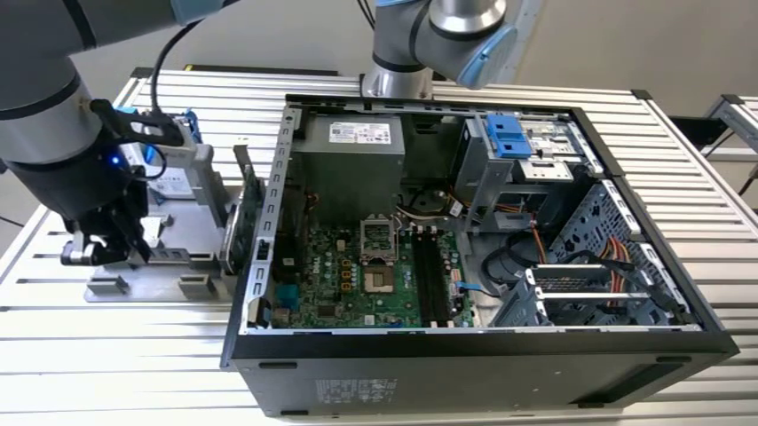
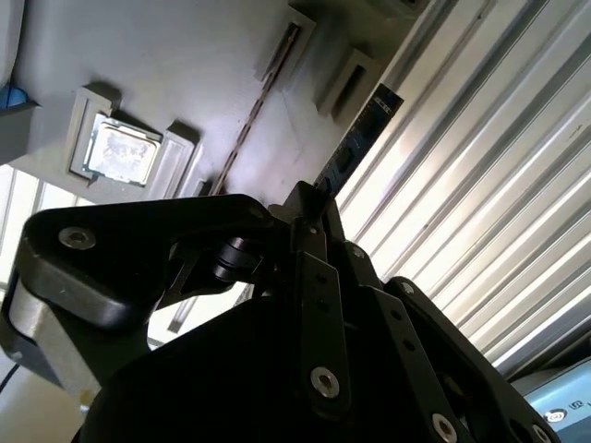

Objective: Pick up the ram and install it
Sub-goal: 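Pick up the ram and move it above insertion slot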

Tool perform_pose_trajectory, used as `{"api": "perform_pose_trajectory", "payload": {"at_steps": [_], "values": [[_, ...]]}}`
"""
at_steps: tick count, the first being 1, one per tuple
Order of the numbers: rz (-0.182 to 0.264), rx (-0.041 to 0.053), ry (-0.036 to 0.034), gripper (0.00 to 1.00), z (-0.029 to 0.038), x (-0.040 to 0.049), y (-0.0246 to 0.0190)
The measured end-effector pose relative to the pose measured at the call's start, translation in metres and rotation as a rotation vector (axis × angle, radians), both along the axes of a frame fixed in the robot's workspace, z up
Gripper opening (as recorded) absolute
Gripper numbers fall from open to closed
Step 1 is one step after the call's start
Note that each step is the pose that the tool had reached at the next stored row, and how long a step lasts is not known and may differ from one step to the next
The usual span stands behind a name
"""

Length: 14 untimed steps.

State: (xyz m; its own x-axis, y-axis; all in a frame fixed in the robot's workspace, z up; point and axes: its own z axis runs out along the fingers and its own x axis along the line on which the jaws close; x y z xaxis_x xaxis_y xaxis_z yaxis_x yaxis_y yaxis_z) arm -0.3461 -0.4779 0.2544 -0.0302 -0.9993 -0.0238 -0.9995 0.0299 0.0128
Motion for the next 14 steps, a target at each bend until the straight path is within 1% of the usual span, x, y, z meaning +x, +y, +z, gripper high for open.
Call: {"api": "perform_pose_trajectory", "payload": {"at_steps": [6,14], "values": [[0.0,0.0001,-0.0001,0.0,0.0089,0.0,0.0],[0.0,0.0,-0.0001,0.0,0.023,0.0,0.0002]]}}
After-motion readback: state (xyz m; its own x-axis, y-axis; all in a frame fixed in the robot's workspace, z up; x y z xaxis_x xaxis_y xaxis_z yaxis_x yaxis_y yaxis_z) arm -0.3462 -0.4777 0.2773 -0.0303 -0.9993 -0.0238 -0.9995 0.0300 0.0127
